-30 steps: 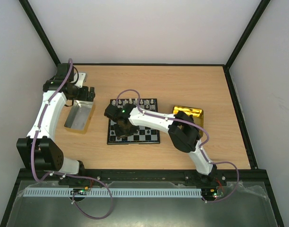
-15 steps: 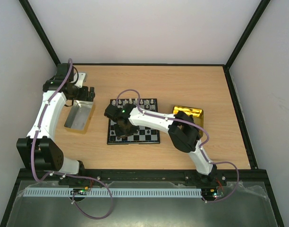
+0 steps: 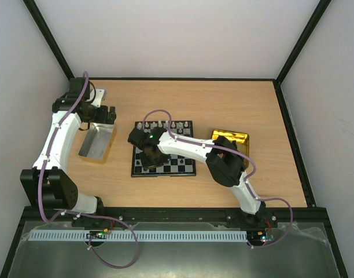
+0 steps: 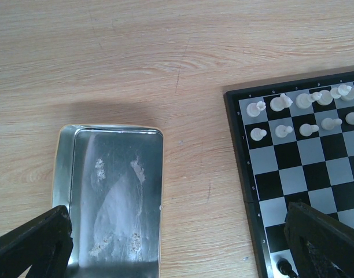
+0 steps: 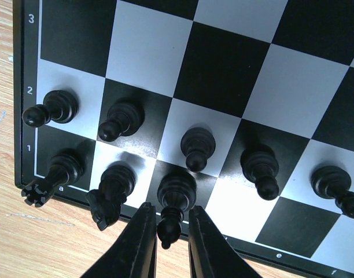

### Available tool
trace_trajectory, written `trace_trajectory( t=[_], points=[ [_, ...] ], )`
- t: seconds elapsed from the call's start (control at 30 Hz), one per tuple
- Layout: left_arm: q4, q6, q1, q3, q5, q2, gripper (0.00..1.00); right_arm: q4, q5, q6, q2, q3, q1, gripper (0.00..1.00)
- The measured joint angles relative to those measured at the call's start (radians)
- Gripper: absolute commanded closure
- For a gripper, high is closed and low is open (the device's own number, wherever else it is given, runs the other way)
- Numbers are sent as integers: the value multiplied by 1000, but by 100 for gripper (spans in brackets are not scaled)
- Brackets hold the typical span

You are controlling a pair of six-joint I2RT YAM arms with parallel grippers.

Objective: Set up the chess pieces on the board
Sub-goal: Place the chess piece on the chessboard.

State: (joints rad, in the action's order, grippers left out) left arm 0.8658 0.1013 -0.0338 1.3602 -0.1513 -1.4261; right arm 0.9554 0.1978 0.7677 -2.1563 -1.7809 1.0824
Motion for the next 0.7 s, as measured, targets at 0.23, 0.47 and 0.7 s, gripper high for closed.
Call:
trace_trajectory(
  t=[0.23, 0.47, 0.7],
  points=[
    [0, 0, 0, 0, -5, 0, 1, 0, 3, 0, 0, 0, 0, 85],
    [0, 0, 0, 0, -6, 0, 1, 2, 2, -1, 0, 0, 0, 81],
    [0, 0, 0, 0, -6, 0, 1, 13, 2, -2, 0, -19, 0, 80]
  ],
)
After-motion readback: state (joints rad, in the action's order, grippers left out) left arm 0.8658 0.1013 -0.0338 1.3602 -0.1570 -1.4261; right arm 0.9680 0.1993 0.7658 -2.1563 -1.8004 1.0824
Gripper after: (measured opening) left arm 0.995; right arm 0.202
